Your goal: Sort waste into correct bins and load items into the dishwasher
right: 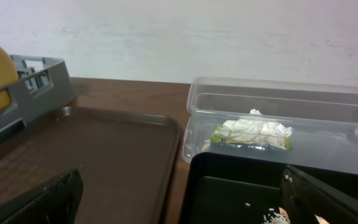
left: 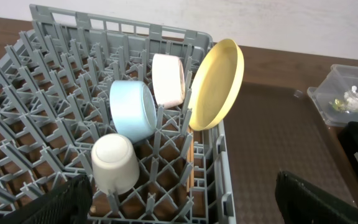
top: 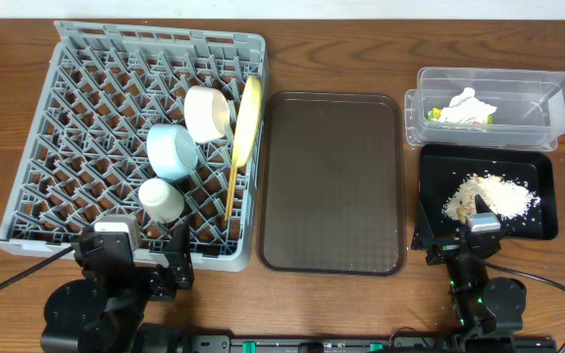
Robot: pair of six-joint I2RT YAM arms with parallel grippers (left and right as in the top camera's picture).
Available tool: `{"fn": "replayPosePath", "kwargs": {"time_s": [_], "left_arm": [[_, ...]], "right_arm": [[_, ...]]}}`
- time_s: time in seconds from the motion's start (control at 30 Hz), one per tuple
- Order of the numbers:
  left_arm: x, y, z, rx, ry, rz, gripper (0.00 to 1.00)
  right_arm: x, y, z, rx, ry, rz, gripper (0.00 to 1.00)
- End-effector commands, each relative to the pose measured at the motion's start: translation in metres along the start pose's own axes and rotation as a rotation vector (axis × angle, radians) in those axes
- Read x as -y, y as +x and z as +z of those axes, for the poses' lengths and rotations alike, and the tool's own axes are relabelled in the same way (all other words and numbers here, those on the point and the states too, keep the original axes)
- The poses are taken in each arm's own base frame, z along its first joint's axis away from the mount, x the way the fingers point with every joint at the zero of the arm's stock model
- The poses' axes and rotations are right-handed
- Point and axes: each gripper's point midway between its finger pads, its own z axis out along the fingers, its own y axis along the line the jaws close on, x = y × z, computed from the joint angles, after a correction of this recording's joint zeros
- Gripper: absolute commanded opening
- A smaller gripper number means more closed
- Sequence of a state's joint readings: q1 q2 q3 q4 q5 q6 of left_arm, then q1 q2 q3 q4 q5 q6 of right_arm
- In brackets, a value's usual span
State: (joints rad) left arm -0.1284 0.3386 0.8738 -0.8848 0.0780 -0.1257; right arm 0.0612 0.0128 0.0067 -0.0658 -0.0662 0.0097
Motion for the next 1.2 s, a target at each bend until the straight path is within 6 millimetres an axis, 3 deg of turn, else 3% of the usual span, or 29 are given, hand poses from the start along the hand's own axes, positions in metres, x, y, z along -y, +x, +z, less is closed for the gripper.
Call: {"fn": "replayPosePath", "kwargs": {"time_s": [0.0,0.3,0.5,0.7,0.87,1.17], "left_arm": [[-0.001,0.000,0.000,0.004,-0.005,0.019,0.94],[-0.013,0.015,0.008,0.007,-0.052,0.008,0.94],[-0.025,0.038,0.034,0.124,-0.065,-0.004,0.94],[-0.032,0.048,0.064,0.249,-0.052,-0.007,0.94],[-0.033,0.037,0.086,0.403,-0.027,0.002,0.94],[-0.039,0.032,0.095,0.547,-0.038,0.014,0.94]], "right_arm": [[0.001,0.001,0.000,-0.002,0.007,-0.007,0.99],[0.001,0.001,0.000,-0.002,0.007,-0.007,0.99],[0.001,0.001,0.000,-0.002,0.007,-0.007,0.99],[0.001,0.001,0.000,-0.002,0.007,-0.007,0.99],[0.001,0.001,0.000,-0.002,0.007,-0.007,0.99],[0.001,0.001,0.000,-0.002,0.007,-0.007,0.99]]}}
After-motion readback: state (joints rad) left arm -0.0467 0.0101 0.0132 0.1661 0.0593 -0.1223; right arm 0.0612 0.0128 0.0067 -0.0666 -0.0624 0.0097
